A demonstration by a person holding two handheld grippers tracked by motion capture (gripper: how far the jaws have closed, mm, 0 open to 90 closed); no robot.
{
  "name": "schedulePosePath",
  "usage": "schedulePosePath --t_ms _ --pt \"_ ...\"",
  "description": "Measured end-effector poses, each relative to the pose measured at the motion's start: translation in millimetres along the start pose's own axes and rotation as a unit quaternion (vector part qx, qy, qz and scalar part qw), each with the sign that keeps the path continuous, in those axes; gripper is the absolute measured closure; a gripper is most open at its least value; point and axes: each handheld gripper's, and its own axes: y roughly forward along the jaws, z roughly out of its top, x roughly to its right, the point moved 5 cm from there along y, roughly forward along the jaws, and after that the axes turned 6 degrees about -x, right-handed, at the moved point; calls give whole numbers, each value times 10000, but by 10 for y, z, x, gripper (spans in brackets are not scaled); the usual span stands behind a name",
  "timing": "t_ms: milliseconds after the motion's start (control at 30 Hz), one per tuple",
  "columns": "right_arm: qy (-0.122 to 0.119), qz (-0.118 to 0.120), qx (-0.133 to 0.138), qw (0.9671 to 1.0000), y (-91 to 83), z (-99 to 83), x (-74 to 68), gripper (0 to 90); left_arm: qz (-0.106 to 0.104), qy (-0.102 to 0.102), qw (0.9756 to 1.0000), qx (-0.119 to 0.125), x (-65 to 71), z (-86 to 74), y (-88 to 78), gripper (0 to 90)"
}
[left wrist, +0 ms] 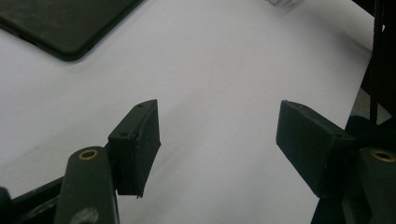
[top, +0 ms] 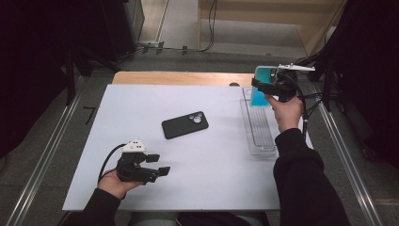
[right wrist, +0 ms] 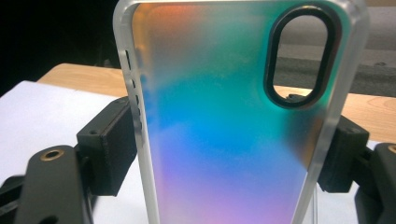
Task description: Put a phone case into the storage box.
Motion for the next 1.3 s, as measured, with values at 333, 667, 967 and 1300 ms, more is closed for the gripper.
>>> schedulePosePath --t_ms 333,667,967,1300 --pt "108 -332 -93 9993 386 -13 166 186 -2 10 10000 -7 4 -1 8 307" --pt "108 -608 -266 9977 702 -132 274 179 -48 8 10000 -16 7 -4 15 307" --pt "230 -735 -270 9967 841 -127 316 173 -72 -1 10000 0 16 -1 20 307" --pt "139 -911 -411 9949 928 -142 330 174 -74 15 10000 -16 17 -2 26 307"
